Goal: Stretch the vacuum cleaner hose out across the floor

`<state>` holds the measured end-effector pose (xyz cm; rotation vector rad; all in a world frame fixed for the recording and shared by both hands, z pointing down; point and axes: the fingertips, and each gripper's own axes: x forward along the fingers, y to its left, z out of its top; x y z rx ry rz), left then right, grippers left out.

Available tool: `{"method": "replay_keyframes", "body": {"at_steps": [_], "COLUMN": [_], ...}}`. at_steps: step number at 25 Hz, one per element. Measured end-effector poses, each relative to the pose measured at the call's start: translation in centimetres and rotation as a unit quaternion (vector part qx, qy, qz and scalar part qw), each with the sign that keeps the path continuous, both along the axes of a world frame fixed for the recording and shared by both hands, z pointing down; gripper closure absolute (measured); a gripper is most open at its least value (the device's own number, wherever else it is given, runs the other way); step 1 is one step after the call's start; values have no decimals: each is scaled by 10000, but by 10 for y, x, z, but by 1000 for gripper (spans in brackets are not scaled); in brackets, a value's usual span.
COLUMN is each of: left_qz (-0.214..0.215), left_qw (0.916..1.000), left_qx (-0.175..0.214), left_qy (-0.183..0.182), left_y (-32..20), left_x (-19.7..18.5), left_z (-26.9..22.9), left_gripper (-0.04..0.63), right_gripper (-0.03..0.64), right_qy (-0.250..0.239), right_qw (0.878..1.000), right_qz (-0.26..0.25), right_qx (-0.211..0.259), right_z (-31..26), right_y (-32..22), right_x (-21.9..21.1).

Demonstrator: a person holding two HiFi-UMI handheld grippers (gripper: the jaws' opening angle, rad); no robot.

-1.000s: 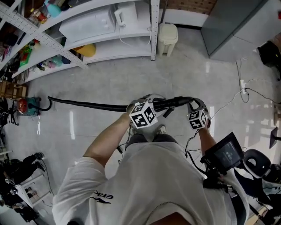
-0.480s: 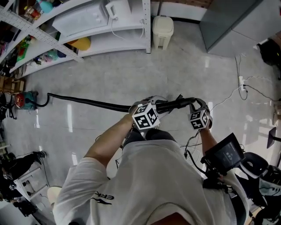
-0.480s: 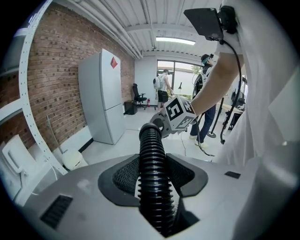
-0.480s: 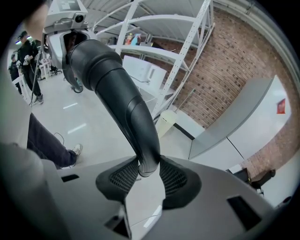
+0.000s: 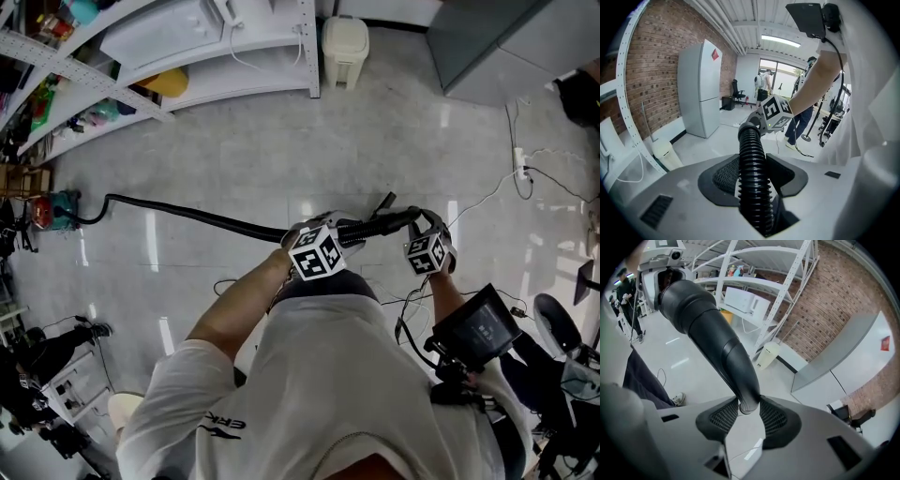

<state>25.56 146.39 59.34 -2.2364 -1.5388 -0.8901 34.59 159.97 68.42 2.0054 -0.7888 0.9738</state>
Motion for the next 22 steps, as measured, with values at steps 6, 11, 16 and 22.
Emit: {"method": "replay_keyframes", "body": {"at_steps": [6, 11, 16, 22], "left_qz": [57, 47, -29, -40], "left_qw": [9999, 9995, 9993, 9990], "left_qx": [25, 104, 149, 250], "left_qy": [-141, -278, -328, -373], "left_y": [1, -7, -20, -27], "left_x": [-4, -9, -3, 0], "left_z": [18, 33, 37, 39], "left_gripper": [419, 419, 419, 419], "right_gripper": [472, 472, 471, 471], "right_qy": [-93, -169, -149, -223], "right_qw": [9999, 9997, 9998, 9996], "right_qz": [78, 131, 125, 184], "right_qx": [-71, -76, -61, -24], "right_z": [16, 28, 29, 32], "right_y": [3, -3, -15, -22], "right_x": [-6, -14, -9, -7]}}
